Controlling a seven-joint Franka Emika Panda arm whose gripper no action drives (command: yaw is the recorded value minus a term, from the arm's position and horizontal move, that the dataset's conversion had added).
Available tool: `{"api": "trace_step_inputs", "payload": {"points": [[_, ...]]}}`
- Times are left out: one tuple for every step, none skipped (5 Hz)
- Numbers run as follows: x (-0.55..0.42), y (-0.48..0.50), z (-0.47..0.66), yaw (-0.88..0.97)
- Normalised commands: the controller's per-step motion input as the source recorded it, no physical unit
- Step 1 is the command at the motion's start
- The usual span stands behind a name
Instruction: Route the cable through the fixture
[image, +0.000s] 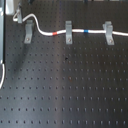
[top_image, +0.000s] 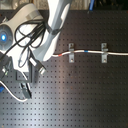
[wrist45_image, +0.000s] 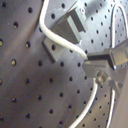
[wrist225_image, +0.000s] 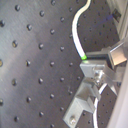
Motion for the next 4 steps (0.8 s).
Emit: {"api": "trace_step_inputs", "payload": {"points": [[0.184, 0.000, -0.09, 0.14], [0.050, 0.075, -0.24, 0.44], [-0.026, 0.091, -0.42, 0.58], [0.020, 0.079, -0.20, 0.61]]}}
